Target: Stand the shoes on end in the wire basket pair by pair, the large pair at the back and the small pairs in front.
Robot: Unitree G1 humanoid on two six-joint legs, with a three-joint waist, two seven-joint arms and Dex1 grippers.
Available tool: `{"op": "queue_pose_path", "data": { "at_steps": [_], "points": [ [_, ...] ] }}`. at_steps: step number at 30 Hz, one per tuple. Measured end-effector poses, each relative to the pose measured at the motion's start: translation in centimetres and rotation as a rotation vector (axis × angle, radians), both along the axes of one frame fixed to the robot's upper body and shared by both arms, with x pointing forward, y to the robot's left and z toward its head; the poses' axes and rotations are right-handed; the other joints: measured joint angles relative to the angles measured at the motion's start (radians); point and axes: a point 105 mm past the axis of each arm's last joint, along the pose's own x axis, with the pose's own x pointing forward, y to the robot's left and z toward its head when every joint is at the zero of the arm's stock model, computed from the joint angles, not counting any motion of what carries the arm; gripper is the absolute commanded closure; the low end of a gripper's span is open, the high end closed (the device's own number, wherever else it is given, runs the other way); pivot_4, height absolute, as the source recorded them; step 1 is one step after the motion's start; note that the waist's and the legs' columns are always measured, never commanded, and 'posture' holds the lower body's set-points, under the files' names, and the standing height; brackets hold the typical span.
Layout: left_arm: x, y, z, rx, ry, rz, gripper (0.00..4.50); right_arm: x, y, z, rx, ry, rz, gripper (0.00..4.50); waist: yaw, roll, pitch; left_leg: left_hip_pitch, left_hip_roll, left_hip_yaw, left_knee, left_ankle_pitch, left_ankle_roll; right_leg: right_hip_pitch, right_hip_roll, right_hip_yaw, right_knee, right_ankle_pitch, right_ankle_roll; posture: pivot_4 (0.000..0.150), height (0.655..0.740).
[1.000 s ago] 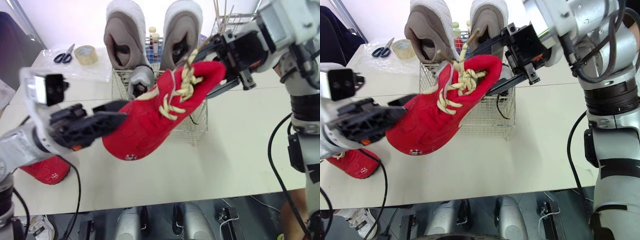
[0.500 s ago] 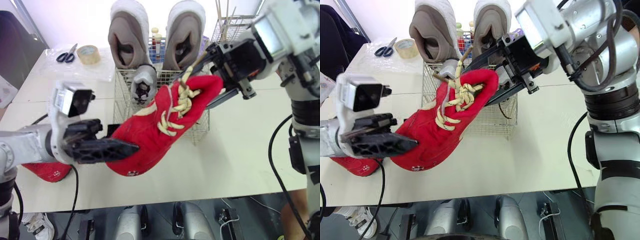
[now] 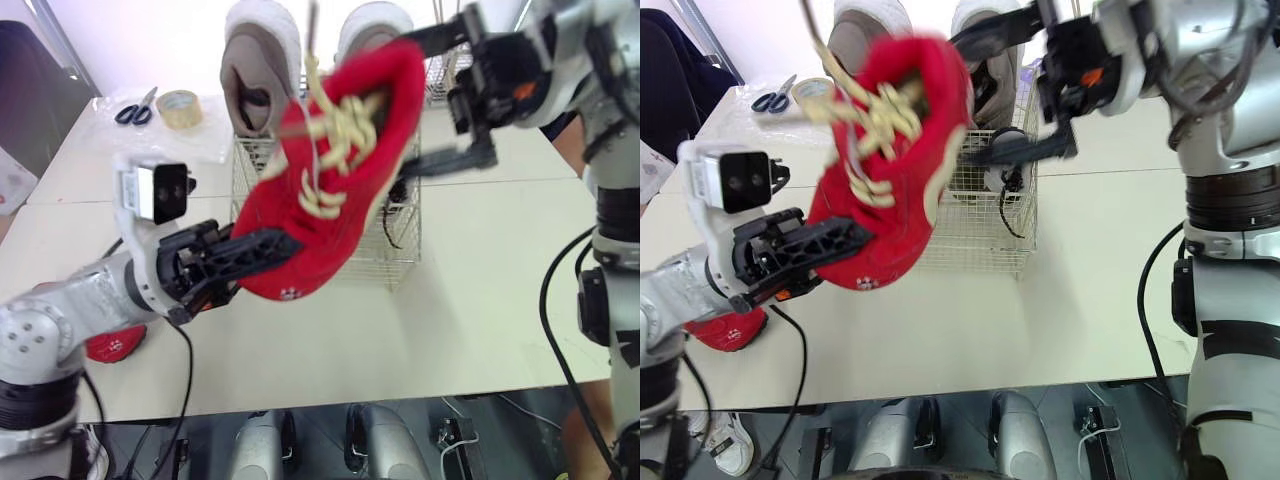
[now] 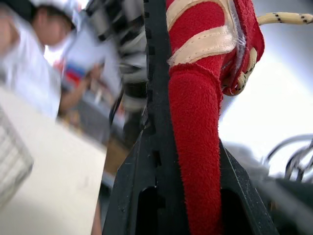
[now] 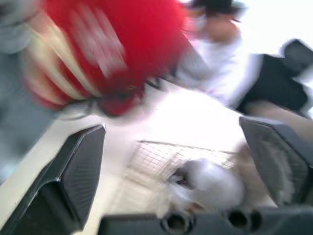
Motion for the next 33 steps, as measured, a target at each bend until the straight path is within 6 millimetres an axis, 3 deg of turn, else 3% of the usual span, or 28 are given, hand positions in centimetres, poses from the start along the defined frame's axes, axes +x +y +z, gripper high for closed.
{"op": "queue_pose_path", "data": {
  "at_steps": [3,6,10,16,27,33],
  "points": [
    [0.4,-0.1,1.1,-0.117,0.010,0.097,3.84,1.6,-4.1,-0.5,0.271,0.266,-0.125,0.04,0.008,-0.001,-0.001,0.001,-0.001,0.000,0.000,0.000,0.001,0.001,-0.003,-0.001,0.000,0.000,-0.001,0.150,0.7400],
    [0.4,-0.2,1.9,-0.198,0.025,0.147,3.84,0.9,-5.0,-1.4,0.485,0.494,-0.054,0.04,0.007,0.000,0.000,0.003,0.000,0.000,0.000,0.000,0.001,0.003,-0.003,-0.001,0.001,0.001,-0.001,0.150,0.7400],
    [0.7,-0.8,2.2,-0.242,0.058,0.147,3.84,-0.9,-1.7,-2.2,0.608,0.698,0.134,0.04,-0.006,0.000,-0.001,0.005,0.001,-0.001,-0.001,0.000,0.000,0.004,0.000,-0.001,0.002,0.001,-0.001,0.150,0.7400],
    [1.9,-0.5,1.5,-0.240,0.106,0.156,3.84,-3.0,1.6,-1.5,0.625,0.790,0.257,0.04,0.001,0.000,-0.001,0.004,0.000,-0.001,0.000,-0.001,0.002,0.004,0.002,-0.001,0.001,0.001,-0.001,0.150,0.7400],
    [2.1,-1.0,0.2,-0.128,0.120,0.112,3.84,-2.9,3.6,-2.1,0.521,0.790,0.213,0.04,-0.003,0.000,-0.001,0.004,0.000,0.000,0.000,-0.001,0.003,0.004,0.003,-0.001,0.000,0.001,0.000,0.150,0.7400],
    [2.3,-1.2,-0.3,-0.097,0.137,0.095,3.84,-2.7,3.8,-2.5,0.487,0.753,0.199,0.04,-0.004,0.000,-0.001,0.004,0.000,0.000,0.000,-0.002,0.003,0.004,0.002,-0.001,-0.001,0.001,0.000,0.150,0.7400]
  ]
}}
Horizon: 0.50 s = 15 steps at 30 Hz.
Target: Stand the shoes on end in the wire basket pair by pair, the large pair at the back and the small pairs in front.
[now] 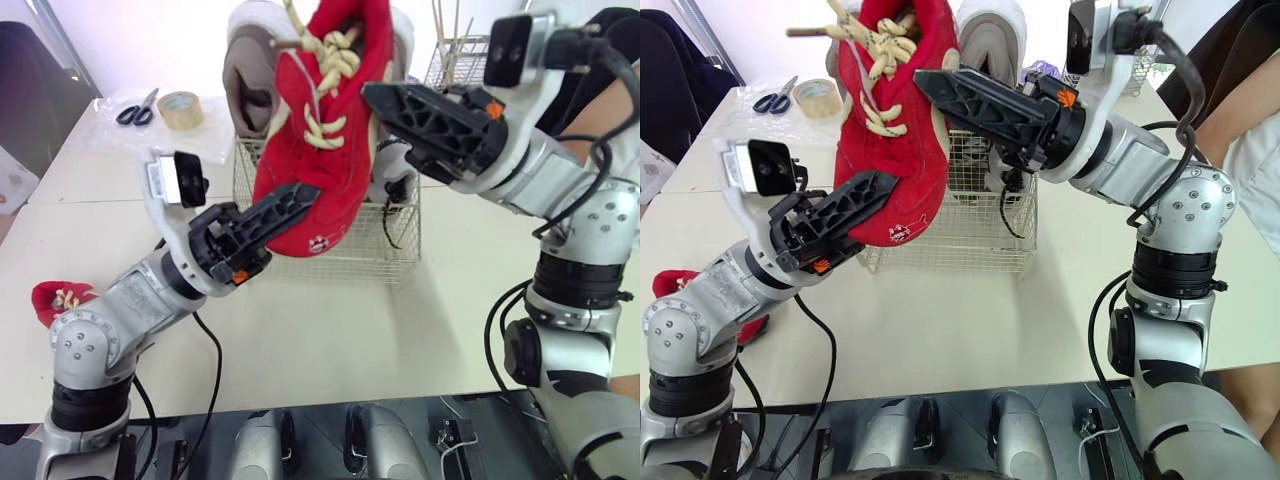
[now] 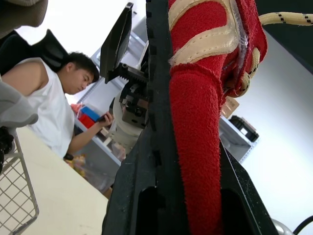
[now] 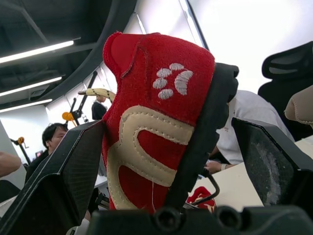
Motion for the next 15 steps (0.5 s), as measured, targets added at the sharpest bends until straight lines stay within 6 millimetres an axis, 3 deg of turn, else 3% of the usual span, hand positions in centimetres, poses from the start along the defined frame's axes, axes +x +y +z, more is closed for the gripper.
{"op": "queue_pose_path", "data": {
  "at_steps": [3,8,15],
  "points": [
    [-0.01,0.01,-0.05,0.006,-0.001,0.000,3.84,-0.08,0.06,-0.03,-0.001,-0.009,0.010,0.83,0.000,0.000,0.000,0.000,0.000,0.000,0.000,0.000,0.000,0.000,0.000,0.000,0.000,0.000,0.000,0.150,0.7400],
    [-0.17,0.02,-0.04,0.014,-0.011,-0.006,3.84,-0.08,0.15,-0.16,-0.011,-0.019,0.015,3.15,0.000,0.000,0.000,0.000,0.000,0.000,0.000,0.000,0.000,0.000,0.000,0.000,0.000,0.000,0.000,0.150,0.7400],
    [-0.40,-0.04,-0.52,0.099,-0.081,0.056,3.84,-0.44,-0.24,-0.32,-0.050,-0.059,0.047,3.15,0.000,0.000,0.000,0.000,0.000,0.000,0.000,-0.001,0.001,0.000,0.000,0.000,0.000,0.000,0.000,0.150,0.7400]
  ]
}}
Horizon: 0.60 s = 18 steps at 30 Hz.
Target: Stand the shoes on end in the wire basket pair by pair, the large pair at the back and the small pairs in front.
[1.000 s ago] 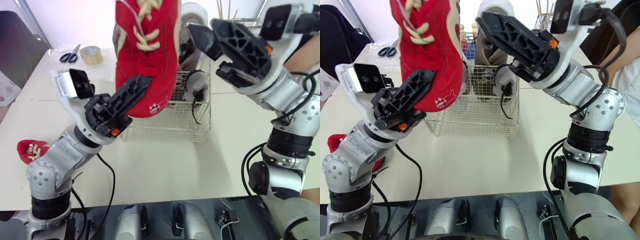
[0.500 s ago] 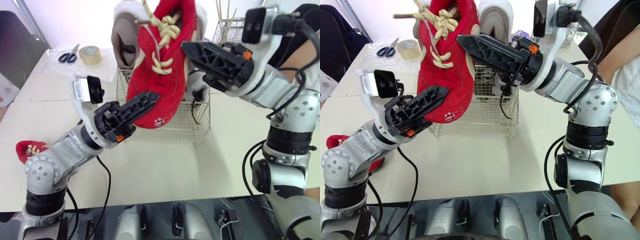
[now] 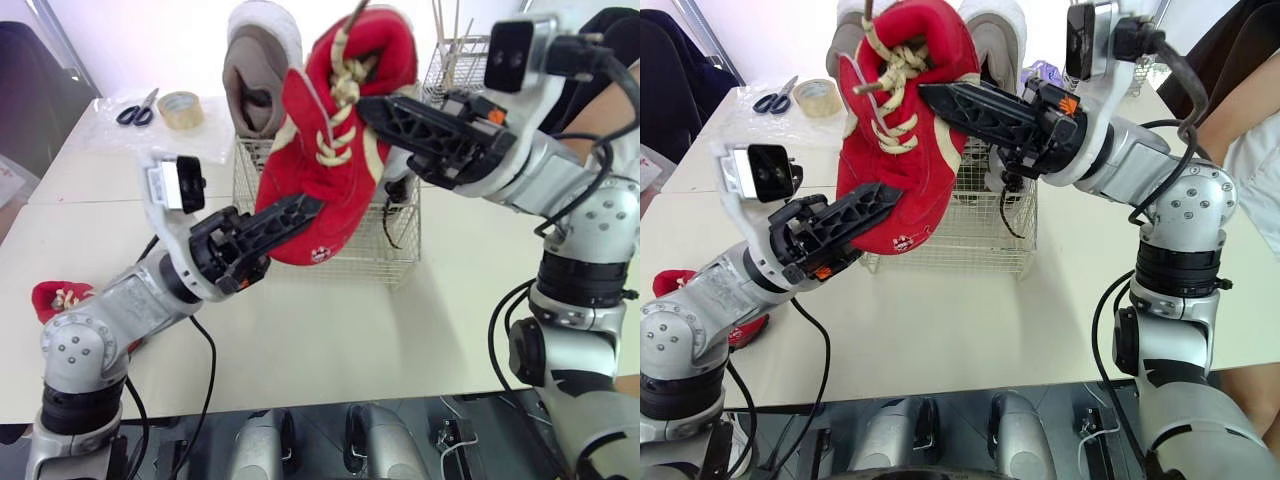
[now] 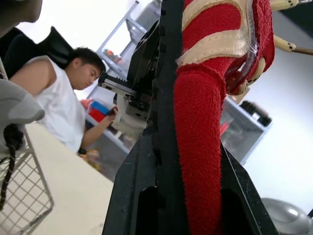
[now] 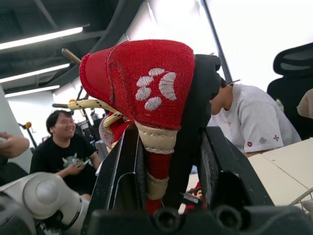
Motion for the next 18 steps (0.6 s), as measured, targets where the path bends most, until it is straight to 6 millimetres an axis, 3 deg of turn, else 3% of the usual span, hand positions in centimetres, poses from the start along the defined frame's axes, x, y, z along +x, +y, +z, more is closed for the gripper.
{"op": "queue_pose_path", "data": {
  "at_steps": [1,2,4,7,14,18],
  "points": [
    [-0.1,0.2,-0.1,0.022,-0.014,0.017,3.08,0.0,0.1,0.0,-0.017,-0.007,0.014,3.21,-0.001,0.000,0.000,0.000,0.000,0.000,0.000,-0.001,0.001,0.000,0.000,0.000,0.000,0.000,0.000,0.150,0.7400],
    [-0.2,0.4,-0.4,0.049,-0.016,0.029,2.81,-0.1,0.1,0.2,-0.014,-0.016,0.027,3.21,-0.002,0.000,0.000,0.000,0.000,0.000,0.000,-0.001,0.001,0.000,0.000,0.000,0.000,0.000,0.000,0.150,0.7400],
    [-0.1,1.2,-1.2,0.086,0.006,0.070,1.71,0.0,-0.4,1.0,0.000,-0.042,0.024,3.21,-0.003,0.000,0.000,0.000,0.001,0.000,-0.001,-0.001,0.001,-0.001,0.000,0.000,0.000,0.000,0.000,0.150,0.7400],
    [0.1,2.6,-2.0,0.154,0.018,0.153,0.40,0.2,-1.0,1.8,0.012,-0.079,0.024,3.21,-0.002,0.000,0.000,-0.001,0.001,0.000,-0.001,-0.001,0.002,-0.002,0.000,0.000,0.000,0.000,0.000,0.150,0.7400],
    [-1.3,6.3,-1.5,0.374,-0.050,0.410,0.40,1.4,-1.9,3.2,0.043,-0.119,0.060,3.21,0.000,0.001,0.001,-0.006,0.001,0.001,-0.001,0.000,-0.001,-0.007,-0.001,0.000,0.000,0.000,0.000,0.150,0.7400],
    [-0.4,7.7,-1.5,0.538,-0.073,0.648,0.40,2.0,-1.9,3.1,0.046,-0.127,0.081,3.21,-0.001,0.001,0.001,-0.007,0.000,0.001,-0.001,-0.001,0.001,-0.007,-0.004,0.000,-0.001,0.000,0.000,0.150,0.7400]
  ]
}}
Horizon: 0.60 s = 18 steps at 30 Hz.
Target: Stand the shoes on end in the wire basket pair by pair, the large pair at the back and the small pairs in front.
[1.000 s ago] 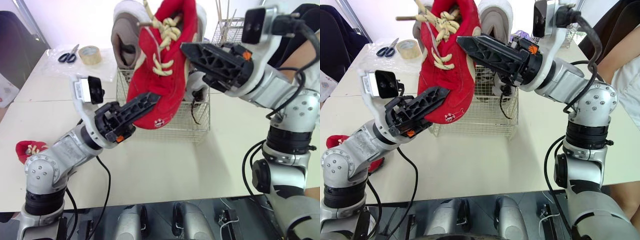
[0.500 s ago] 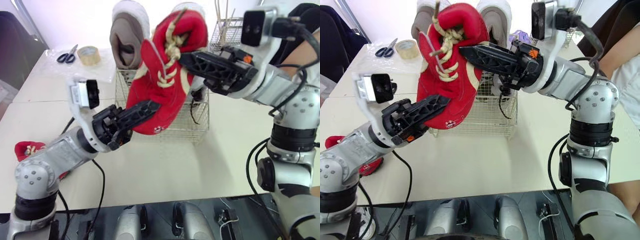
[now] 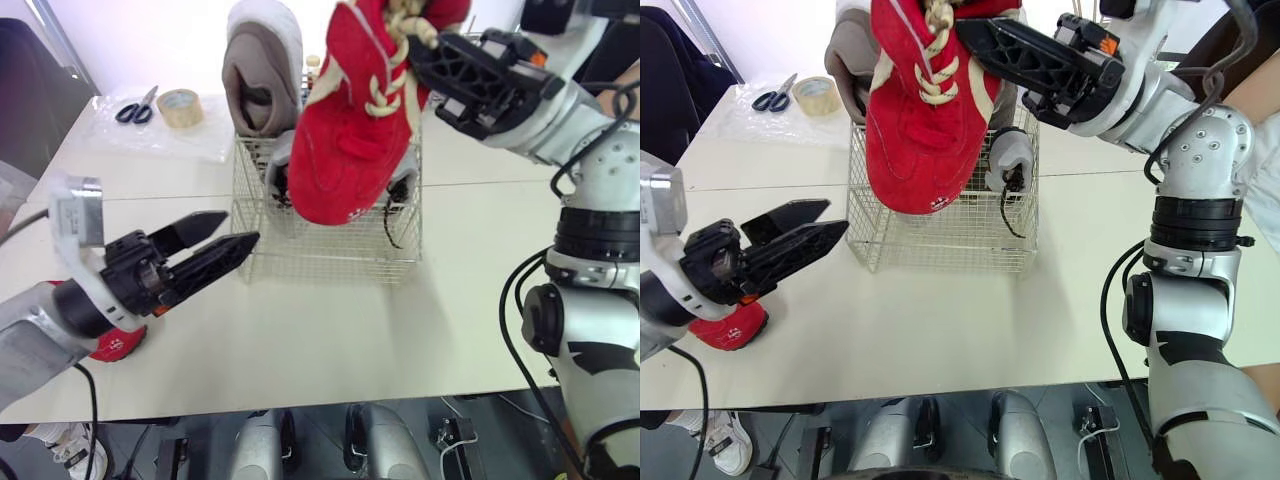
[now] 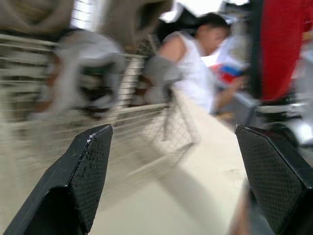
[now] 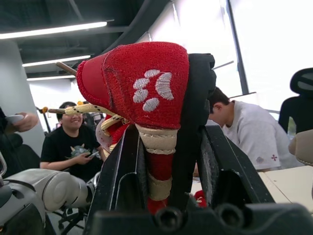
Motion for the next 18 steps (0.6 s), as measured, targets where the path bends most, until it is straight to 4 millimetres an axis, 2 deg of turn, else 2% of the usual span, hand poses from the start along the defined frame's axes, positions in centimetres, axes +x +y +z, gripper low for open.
{"op": "queue_pose_path", "data": {
  "at_steps": [3,5,8,12,15,18],
  "points": [
    [0.7,1.5,0.1,0.089,-0.034,0.172,0.40,0.5,0.2,0.0,-0.002,0.001,0.022,3.21,-0.002,0.001,0.000,-0.001,0.000,0.001,-0.001,0.000,0.000,-0.002,0.000,0.000,0.001,0.000,0.000,0.150,0.7400],
    [0.8,2.1,0.7,0.060,-0.096,0.251,0.40,0.6,0.6,0.1,-0.010,-0.005,0.045,3.21,-0.002,0.001,0.000,-0.001,0.000,0.002,-0.002,0.001,-0.002,-0.003,0.000,0.000,0.001,0.000,0.000,0.150,0.7400],
    [0.8,3.2,2.6,-0.060,-0.234,0.369,0.40,0.8,0.7,0.2,-0.016,-0.014,0.061,3.21,-0.002,0.000,0.000,-0.002,0.000,0.002,-0.003,0.001,-0.002,-0.004,0.000,0.000,0.001,0.000,0.000,0.150,0.7400],
    [0.8,3.8,4.9,-0.064,-0.371,0.489,0.40,1.0,0.9,0.6,-0.016,-0.026,0.068,3.21,0.002,0.000,0.000,-0.002,0.000,0.002,-0.002,0.001,-0.002,-0.003,0.001,0.000,0.001,0.000,0.000,0.150,0.7400],
    [1.2,3.6,4.5,-0.051,-0.342,0.506,0.40,1.1,0.8,0.4,-0.027,-0.029,0.068,3.21,0.000,0.000,0.000,-0.002,0.000,0.002,-0.002,0.001,-0.002,-0.003,0.000,0.000,0.000,0.000,0.000,0.150,0.7400],
    [1.2,3.2,3.1,-0.013,-0.283,0.469,0.40,1.0,0.5,0.3,-0.044,-0.028,0.057,3.21,-0.001,0.000,0.000,-0.002,0.000,0.003,-0.002,0.001,-0.002,-0.004,-0.001,0.000,0.000,0.000,0.000,0.150,0.7400]
  ]
}}
